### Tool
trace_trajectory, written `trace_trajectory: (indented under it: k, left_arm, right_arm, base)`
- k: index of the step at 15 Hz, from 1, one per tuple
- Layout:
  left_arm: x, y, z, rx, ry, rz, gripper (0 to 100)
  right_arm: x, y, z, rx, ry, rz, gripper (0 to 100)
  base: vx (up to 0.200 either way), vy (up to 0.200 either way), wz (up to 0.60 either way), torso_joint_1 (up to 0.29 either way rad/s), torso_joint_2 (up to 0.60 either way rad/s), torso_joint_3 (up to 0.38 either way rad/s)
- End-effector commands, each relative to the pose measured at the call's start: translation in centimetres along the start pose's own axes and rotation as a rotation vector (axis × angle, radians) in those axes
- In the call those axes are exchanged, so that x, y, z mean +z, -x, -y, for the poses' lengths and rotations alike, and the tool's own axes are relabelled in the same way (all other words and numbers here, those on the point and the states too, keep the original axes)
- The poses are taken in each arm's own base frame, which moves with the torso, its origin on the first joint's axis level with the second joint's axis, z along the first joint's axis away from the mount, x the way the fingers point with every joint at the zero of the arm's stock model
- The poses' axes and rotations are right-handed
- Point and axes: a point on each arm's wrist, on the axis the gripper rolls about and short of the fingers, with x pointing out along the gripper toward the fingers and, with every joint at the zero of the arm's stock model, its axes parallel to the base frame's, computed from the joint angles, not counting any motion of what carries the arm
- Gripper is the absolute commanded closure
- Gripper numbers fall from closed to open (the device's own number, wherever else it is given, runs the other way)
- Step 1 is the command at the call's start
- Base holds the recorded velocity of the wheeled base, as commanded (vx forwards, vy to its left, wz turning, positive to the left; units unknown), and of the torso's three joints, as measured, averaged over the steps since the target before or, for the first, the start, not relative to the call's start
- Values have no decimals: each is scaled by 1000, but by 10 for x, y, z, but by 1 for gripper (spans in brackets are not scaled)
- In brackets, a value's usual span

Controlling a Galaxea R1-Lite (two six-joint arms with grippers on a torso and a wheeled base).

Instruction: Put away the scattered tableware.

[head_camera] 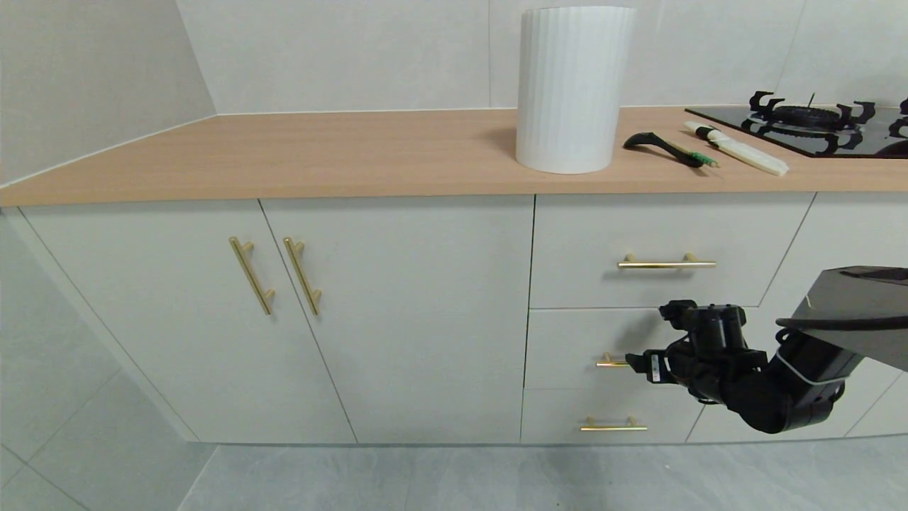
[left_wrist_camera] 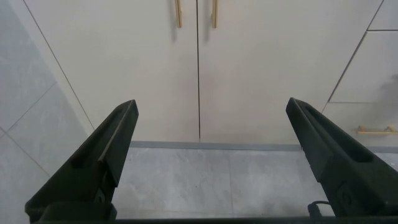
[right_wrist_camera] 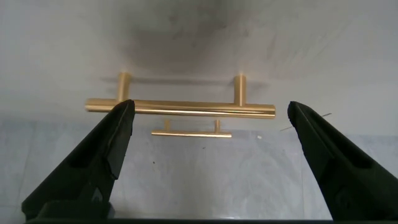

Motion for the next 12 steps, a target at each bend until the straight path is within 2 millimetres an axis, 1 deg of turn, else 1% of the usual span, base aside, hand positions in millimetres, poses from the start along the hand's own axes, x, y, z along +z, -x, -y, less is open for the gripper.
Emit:
trace_trajectory:
  k: [1, 3, 7, 12]
  left_arm:
    - [0, 0, 0, 0, 0, -1, 0]
    - [0, 0, 0, 0, 0, -1, 0]
    - [0, 0, 0, 0, 0, -1, 0]
    - [0, 0, 0, 0, 0, -1, 0]
  right_arm:
    - [-5, -10, 1, -16, -2, -11, 0]
    - [-7, -15, 1, -33, -1, -13, 0]
    - [-13, -31, 0, -55, -8, 42, 0]
    - [-20, -29, 1, -68, 2, 6, 0]
  base:
    - [0, 0, 0, 0, 0, 0]
    - [0, 0, 0, 0, 0, 0]
    - [0, 0, 0, 0, 0, 0]
    - [0, 0, 0, 0, 0, 0]
